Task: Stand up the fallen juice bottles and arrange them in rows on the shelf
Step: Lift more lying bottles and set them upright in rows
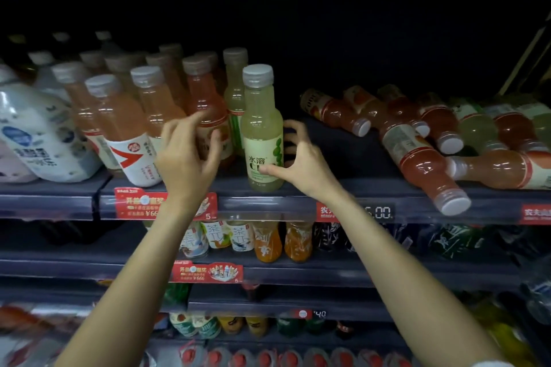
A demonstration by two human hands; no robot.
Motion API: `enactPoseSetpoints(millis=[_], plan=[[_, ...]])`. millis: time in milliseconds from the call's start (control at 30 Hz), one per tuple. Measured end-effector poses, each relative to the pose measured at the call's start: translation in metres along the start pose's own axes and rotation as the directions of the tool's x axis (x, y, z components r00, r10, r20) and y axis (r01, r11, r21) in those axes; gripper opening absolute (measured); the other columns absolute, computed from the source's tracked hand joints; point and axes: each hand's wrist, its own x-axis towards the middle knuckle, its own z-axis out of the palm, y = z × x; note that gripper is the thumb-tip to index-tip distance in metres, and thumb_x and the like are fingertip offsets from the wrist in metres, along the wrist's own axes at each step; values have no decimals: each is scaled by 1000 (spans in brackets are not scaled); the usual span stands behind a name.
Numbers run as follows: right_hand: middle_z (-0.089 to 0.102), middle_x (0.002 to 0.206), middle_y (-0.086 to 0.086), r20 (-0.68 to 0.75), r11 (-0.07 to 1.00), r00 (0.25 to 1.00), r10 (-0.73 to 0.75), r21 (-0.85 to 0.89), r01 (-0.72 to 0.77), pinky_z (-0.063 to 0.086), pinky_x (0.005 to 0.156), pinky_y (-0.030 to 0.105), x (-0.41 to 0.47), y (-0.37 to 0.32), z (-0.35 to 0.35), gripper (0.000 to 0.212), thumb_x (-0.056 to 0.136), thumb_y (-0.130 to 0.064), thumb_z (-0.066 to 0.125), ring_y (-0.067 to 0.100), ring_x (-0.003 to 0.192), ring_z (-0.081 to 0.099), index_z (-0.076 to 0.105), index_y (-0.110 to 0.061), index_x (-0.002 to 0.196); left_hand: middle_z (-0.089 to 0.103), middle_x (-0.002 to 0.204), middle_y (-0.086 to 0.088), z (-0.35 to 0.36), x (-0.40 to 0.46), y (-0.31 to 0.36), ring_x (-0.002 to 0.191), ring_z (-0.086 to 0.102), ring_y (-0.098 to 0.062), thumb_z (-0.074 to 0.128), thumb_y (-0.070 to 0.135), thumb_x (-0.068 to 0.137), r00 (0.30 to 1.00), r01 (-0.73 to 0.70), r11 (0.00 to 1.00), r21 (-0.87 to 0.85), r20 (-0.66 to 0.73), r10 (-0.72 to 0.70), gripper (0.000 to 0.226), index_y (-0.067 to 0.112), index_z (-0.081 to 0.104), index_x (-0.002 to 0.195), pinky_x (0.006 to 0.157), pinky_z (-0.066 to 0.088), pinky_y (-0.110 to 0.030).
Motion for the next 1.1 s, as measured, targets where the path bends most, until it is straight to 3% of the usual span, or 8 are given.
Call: enactPoseSetpoints(millis=[100,200,333,667,800,967,1033,1100], plan=[[51,130,2,7,1000,1000,-19,6,19,51,92,42,5,-1,15,80,67,-35,83,18,116,53,37,-18,130,56,124,-19,-4,-7,-21,116,42,-26,65,19,88,991,108,992,65,-91,-102,45,4,50,127,103,30,-25],[47,127,4,1,996,998,-65,-67,65,47,95,38,10,-4,24,75,72,-35,79,17,114,51,41,-17,133,43,137,-22,-5,-11,-29,126,34,-28,67,23,85,979,197,975,100,-66,-191,63,3,41,138,108,28,-28],[48,132,4,44,987,994,-102,-124,107,46,94,33,15,-10,30,75,78,-36,74,19,114,54,35,-20,141,36,142,-23,-7,-11,-33,131,32,-34,67,24,82,950,311,948,66,-6,-312,74,4,33,145,109,15,-11],[56,125,4,33,986,991,-133,-101,136,48,94,35,19,-11,43,74,78,-30,75,18,112,56,33,-19,137,33,147,-18,-12,-13,-31,134,30,-31,63,29,85,951,302,952,57,51,-305,73,9,31,147,110,18,-18],[56,127,4,72,982,987,-144,-110,151,46,96,30,18,-12,39,71,80,-30,73,16,115,55,34,-18,138,34,145,-19,-8,-14,-10,134,30,-31,68,29,85,969,248,968,40,-16,-247,60,9,44,137,111,29,-37],[47,133,5,45,916,988,-148,-371,154,37,99,30,15,11,-9,45,89,-26,63,21,125,41,48,-19,131,42,139,-20,6,-17,11,129,36,-25,72,36,84,984,159,987,5,84,-159,71,3,41,138,109,27,-24],[43,135,8,-31,837,993,-115,-541,80,30,104,33,21,29,-33,44,89,-23,62,26,128,33,50,-18,130,41,139,-21,11,-17,13,129,36,-26,73,38,82,975,180,984,15,133,-180,81,1,34,142,107,34,-32],[34,142,11,-97,746,995,20,-661,-80,24,109,39,32,44,-52,49,88,-25,63,32,132,26,46,-18,133,40,139,-20,15,-17,15,129,37,-28,74,37,80,961,208,978,23,181,-208,87,3,29,146,102,35,-29]])
